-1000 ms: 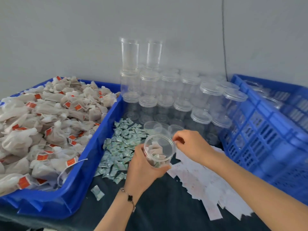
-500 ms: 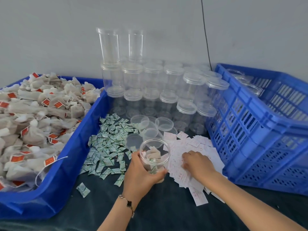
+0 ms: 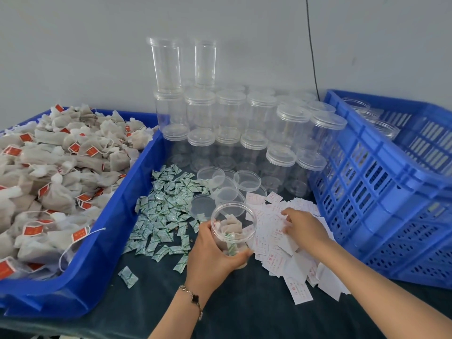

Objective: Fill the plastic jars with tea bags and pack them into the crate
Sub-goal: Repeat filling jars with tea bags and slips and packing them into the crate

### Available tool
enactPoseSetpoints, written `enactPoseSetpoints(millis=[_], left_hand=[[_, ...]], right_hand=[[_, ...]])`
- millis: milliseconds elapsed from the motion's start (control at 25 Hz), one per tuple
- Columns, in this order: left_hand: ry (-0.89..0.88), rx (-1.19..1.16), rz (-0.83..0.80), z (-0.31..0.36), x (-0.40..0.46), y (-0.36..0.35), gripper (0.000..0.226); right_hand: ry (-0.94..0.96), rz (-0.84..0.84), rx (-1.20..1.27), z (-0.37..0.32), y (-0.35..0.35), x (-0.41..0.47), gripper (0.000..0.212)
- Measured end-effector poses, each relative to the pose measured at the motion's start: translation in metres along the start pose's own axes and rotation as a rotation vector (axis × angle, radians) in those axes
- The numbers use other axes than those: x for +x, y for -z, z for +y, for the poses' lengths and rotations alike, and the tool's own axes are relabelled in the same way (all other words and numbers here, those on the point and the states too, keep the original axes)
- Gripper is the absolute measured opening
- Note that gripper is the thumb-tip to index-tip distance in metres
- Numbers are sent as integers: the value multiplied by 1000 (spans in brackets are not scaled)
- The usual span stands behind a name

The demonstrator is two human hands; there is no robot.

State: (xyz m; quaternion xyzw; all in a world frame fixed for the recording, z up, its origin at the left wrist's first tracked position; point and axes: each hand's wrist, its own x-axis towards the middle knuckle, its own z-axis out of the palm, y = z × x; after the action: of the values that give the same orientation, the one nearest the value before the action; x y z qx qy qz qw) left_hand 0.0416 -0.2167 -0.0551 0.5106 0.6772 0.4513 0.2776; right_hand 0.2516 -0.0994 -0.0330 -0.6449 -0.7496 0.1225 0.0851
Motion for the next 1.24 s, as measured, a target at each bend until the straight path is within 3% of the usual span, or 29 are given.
enactPoseSetpoints(millis=[240,520,640,720,880,960,1040,1080,1160,1240], left_hand=[[-5,8,5,1,-1,0,84],[1,8,1,0,0,-1,80],[-4,10,-3,0,0,0,79],[-7,8,-5,-1,0,-1,79],[-11,11,-1,-1,0,0,83],[-13,7,-2,-1,0,0,80],[-9,1,1,0,0,0,79],[-8,-1,3,0,0,0,79],[-3,5,9,0,0,0,78],[-1,8,9,-1,0,0,78]], right_hand=[[-25,131,228,-5,16,6,10],[-19,181,154,0,31,11,36],[-51,139,115,2,31,11,11],[-60,86,17,4,27,11,8],[-58,11,-52,3,29,7,24],[-1,108,-48,-2,37,3,25],[53,258,136,-20,50,-3,22],[71,272,341,-34,58,-7,18],[98,134,782,-66,73,-21,10],[192,21,776,-91,73,-33,13]])
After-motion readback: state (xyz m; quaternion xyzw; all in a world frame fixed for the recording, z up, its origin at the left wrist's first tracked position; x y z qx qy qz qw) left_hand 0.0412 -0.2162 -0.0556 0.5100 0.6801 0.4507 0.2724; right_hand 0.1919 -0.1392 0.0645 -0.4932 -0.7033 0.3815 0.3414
